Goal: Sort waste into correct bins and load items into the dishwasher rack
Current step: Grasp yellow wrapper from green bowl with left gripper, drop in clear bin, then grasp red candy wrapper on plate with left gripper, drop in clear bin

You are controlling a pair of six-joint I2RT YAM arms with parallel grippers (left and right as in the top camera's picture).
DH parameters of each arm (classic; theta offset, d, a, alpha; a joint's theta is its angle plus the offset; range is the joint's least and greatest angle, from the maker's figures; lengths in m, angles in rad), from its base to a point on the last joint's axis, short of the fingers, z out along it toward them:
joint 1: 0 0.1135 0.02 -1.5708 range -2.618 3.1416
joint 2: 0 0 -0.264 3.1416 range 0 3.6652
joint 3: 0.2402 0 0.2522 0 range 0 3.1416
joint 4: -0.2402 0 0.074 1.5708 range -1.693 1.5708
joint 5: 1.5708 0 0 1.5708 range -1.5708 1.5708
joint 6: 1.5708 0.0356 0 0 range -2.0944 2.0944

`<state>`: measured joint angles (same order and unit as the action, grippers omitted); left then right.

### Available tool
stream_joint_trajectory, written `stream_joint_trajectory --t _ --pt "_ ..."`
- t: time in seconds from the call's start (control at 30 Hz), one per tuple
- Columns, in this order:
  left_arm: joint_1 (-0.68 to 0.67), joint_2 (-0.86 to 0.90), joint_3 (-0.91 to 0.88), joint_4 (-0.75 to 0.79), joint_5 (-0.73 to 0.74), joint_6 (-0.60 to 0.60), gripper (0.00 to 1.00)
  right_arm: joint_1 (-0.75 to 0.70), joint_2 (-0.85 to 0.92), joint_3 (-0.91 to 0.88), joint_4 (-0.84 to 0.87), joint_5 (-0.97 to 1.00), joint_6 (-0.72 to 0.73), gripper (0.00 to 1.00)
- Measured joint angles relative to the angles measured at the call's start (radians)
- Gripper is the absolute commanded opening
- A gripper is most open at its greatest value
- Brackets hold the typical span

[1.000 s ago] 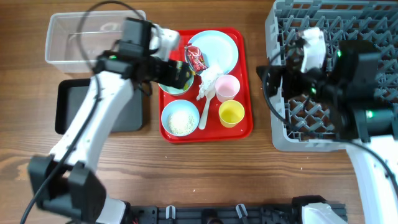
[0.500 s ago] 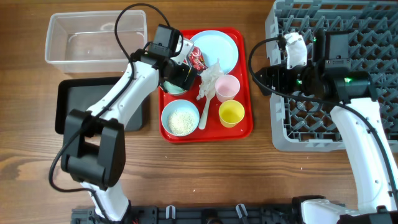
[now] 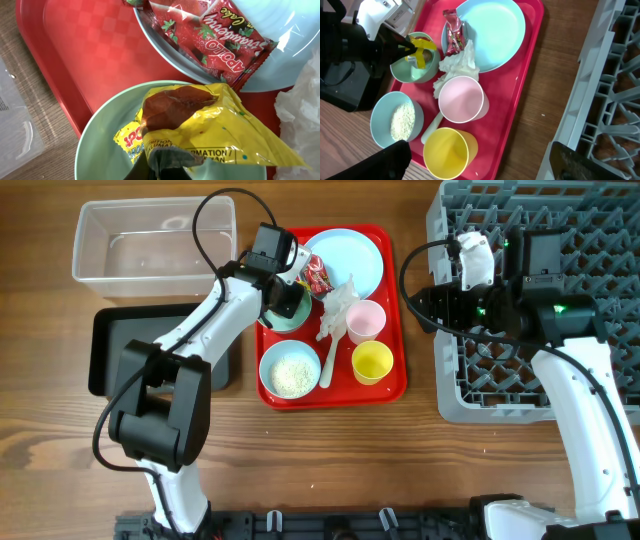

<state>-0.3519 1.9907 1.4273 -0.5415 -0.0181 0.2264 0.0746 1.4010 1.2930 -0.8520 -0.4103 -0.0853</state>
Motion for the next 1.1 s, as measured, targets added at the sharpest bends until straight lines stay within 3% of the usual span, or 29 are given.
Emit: stream_joint_trajectory --t 0.13,0.27,0.43,0.47,0.53,0.57,0.8,1.1 --pt "0.000 -0.049 0.000 -0.023 0.000 -0.080 0.04 0.000 0.000 0.000 0.006 0.000 0.000 0.91" --pt "0.034 -0.260 0.016 0.014 -0.004 -0.166 0.04 0.000 0.000 0.000 0.017 0.000 0.000 0.91" --pt "0.259 -0.324 0.042 0.097 -0.041 -0.190 0.05 0.000 0.000 0.000 0.018 0.000 0.000 0.92" --pt "0.293 -0.307 0.042 0.119 -0.044 -0.192 0.20 0.000 0.000 0.000 0.019 0.000 0.000 0.92" --pt "0.351 -0.253 0.042 0.163 -0.046 -0.192 0.94 0.000 0.000 0.000 0.019 0.000 0.000 0.92" --pt "0.375 -0.216 0.042 0.166 -0.044 -0.197 1.00 0.000 0.000 0.000 0.019 0.000 0.000 0.92" --pt "0.332 -0.173 0.041 0.214 -0.036 -0.206 1.00 0.000 0.000 0.000 0.022 0.000 0.000 0.91" --pt "0.053 -0.111 0.041 0.328 0.126 -0.194 0.98 0.000 0.000 0.000 0.019 0.000 0.000 0.91"
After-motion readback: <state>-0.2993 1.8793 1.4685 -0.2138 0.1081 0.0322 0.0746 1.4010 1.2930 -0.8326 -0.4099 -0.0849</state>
